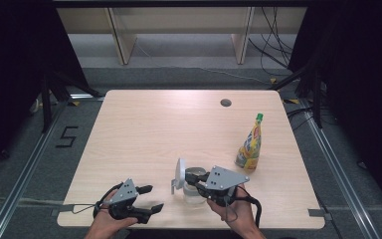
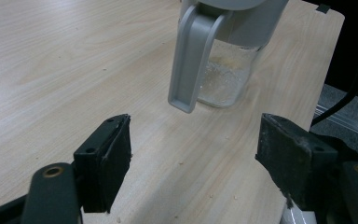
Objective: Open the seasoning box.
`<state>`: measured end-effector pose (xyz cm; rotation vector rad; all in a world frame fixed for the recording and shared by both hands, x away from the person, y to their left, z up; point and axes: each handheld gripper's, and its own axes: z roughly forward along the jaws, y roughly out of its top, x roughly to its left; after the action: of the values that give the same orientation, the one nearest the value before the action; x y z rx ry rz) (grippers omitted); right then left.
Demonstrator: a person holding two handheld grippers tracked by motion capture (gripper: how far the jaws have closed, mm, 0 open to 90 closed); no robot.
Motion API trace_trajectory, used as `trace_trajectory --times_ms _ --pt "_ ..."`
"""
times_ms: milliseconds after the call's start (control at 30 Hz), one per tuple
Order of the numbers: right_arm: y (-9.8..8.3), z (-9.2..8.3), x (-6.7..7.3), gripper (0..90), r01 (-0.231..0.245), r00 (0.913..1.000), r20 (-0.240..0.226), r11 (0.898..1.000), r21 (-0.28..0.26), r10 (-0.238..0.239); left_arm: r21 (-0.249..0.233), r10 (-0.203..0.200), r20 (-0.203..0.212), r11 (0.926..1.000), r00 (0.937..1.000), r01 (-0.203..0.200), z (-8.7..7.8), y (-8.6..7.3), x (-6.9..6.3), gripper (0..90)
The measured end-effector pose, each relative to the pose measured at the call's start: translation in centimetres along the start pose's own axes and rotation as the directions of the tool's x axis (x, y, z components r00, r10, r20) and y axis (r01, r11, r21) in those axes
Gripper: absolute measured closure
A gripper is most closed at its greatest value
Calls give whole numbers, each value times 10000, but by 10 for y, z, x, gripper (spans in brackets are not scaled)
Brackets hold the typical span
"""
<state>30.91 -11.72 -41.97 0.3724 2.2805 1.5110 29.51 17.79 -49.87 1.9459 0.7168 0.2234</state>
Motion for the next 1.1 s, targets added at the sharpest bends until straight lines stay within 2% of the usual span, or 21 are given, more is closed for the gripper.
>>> trace_trajectory --times_ms 67,133,167,200,233,367,433,467,500,600,633,733,800,833,900,933,967,1000,1067,1100 --pt "1 3 1 900 19 10000 -93 10000 -4 -19 15 256 63 9997 9997 -256 0 1 1 257" --pt "2 4 2 897 35 9999 -124 10000 11 -34 101 300 -7 9995 9995 -300 0 1 1 257" --pt "2 6 3 896 -24 9997 -226 10000 -70 23 101 301 -2 9995 9995 -301 0 1 1 257" --pt "1 6 2 895 26 9996 -276 9999 -101 -29 104 44 -56 9999 10000 -43 0 0 0 257" --pt "1 5 2 893 82 9999 -58 10000 -44 -82 106 61 -45 9999 10000 -61 0 0 -1 256" --pt "-2 -1 -1 867 -86 9999 93 10000 -1 86 59 109 47 9999 9999 -110 2 0 -1 257" --pt "-6 -7 -3 832 -126 9994 314 9999 24 125 117 171 45 9998 9998 -172 2 0 -1 257" --pt "-9 -10 -5 816 20 9982 599 10000 -11 -19 138 172 44 9998 9998 -172 2 0 -1 257" --pt "-13 -15 -6 799 -275 9969 737 9996 94 267 134 154 44 9998 9999 -155 2 0 -1 257" --pt "-25 -28 -12 766 -583 9921 1118 9982 115 567 113 36 39 9999 10000 -37 2 0 -3 256" --pt "-29 -34 -14 752 -810 9879 1336 9966 136 785 238 184 35 9995 9998 -185 2 0 -2 256" --pt "-41 -48 -20 720 -1269 9765 1769 9919 95 1233 177 77 45 9998 10000 -78 3 0 -5 256" --pt "-47 -55 -23 713 -1373 9692 2071 9905 63 1331 200 82 37 9998 10000 -83 2 1 -4 254" --pt "-50 -60 -25 699 -1445 9687 2069 9893 213 1371 215 141 20 9997 9999 -141 2 1 -4 254" --pt "-54 -64 -26 685 -1649 9605 2295 9862 140 1573 300 352 19 9989 9994 -353 1 1 -2 253" --pt "-57 -67 -28 670 -1569 9583 2452 9874 218 1468 313 312 -36 9990 9995 -310 1 1 -2 252" --pt "-58 -68 -27 659 -1790 9543 2482 9834 286 1665 298 197 -26 9994 9998 -196 1 1 -2 251" --pt "-60 -69 -28 646 -1809 9519 2561 9831 270 1681 291 7 -41 9996 10000 -6 2 0 -3 251" --pt "-64 -73 -29 625 -2113 9445 2651 9767 379 1940 257 -47 -51 9997 10000 48 2 1 -3 247" --pt "-66 -75 -30 614 -2079 9446 2683 9772 433 1891 250 34 -76 9997 10000 -32 2 1 -3 242"
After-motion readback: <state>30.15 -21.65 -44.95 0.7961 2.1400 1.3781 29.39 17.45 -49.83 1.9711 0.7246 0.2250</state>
